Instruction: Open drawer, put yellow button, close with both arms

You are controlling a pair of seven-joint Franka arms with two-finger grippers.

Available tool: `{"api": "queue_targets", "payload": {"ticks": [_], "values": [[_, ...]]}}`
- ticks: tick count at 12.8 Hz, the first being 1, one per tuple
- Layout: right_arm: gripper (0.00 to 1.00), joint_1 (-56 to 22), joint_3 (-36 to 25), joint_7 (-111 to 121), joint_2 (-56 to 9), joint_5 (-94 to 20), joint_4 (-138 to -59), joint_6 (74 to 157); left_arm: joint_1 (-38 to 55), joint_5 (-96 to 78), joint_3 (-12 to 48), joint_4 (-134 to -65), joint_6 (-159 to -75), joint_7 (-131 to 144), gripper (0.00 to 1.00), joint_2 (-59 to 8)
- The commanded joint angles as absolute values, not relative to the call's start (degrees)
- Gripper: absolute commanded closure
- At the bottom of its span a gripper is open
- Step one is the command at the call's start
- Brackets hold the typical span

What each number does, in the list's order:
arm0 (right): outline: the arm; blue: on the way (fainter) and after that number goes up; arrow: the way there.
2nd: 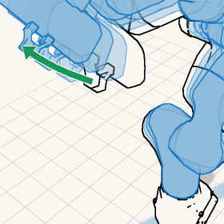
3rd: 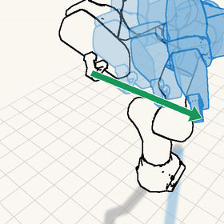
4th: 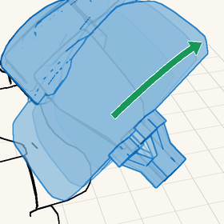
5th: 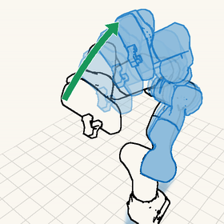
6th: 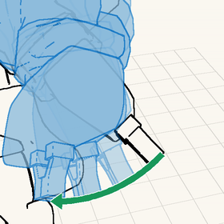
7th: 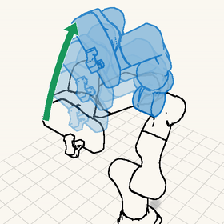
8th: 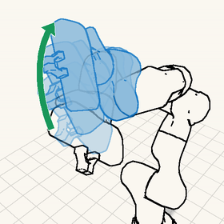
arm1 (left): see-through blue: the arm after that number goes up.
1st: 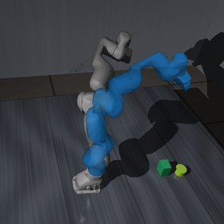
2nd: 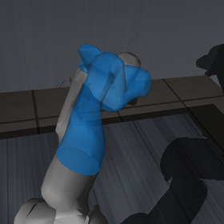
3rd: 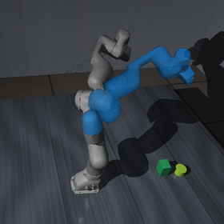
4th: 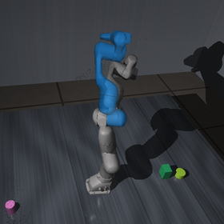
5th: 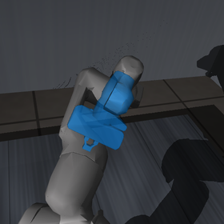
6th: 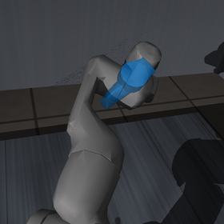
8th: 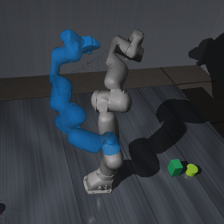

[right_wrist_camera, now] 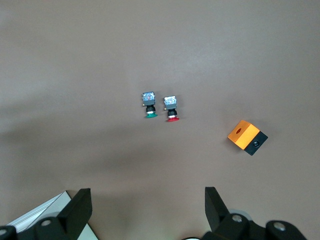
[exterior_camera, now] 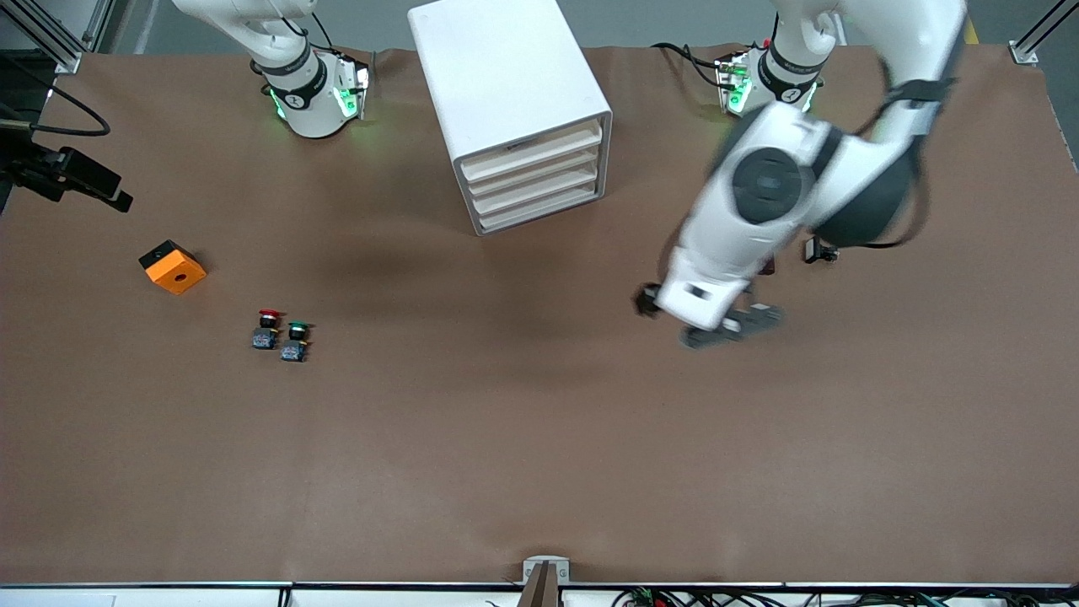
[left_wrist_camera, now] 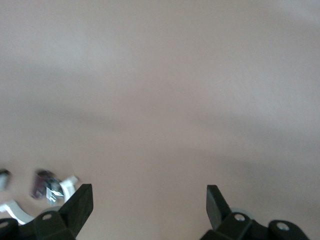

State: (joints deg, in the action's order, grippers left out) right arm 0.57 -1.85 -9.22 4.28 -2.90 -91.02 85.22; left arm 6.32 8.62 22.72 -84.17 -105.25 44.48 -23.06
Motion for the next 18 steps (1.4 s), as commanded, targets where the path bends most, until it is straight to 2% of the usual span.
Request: {"api": "queue_targets", "payload": {"ticks": [1, 7, 10, 11, 13, 15, 18], "values": [[0.0, 1.14, -1.49, -8.88, 4.31, -1.67, -90.0, 84.2, -0.58, 10.02, 23.29, -83.94, -104.33, 37.12, 0.0, -19.88], [0.0, 1.23, -1.49, -8.27, 4.22, -0.54, -89.91, 84.73, -13.08, 9.76, 23.55, -84.11, -100.72, 22.88, 0.0, -12.5], [0.0, 1.14, -1.49, 2.08, 4.22, 0.97, -89.91, 84.55, -14.42, 8.97, 23.03, -84.63, -96.78, 19.43, 0.0, -7.32], [0.0, 1.14, -1.49, 1.94, 4.31, 0.79, -89.83, 84.46, -13.37, 8.96, 21.55, -85.68, -95.64, 19.16, 0.0, -5.21], [0.0, 0.7, -1.23, 0.8, 4.31, 0.97, -89.65, 84.2, -5.06, 7.4, 11.74, -88.4, -93.87, 14.09, 0.0, -0.81], [0.0, 0.7, -1.14, 0.79, 4.31, 0.88, -89.56, 84.2, -1.08, 1.87, 5.74, -92.18, -93.78, 13.36, 0.0, 3.23], [0.0, 0.7, -1.14, 0.88, 4.31, 0.88, -89.56, 84.2, 0.53, 1.14, 4.48, -94.13, -93.43, 13.36, 0.0, 5.18]]}}
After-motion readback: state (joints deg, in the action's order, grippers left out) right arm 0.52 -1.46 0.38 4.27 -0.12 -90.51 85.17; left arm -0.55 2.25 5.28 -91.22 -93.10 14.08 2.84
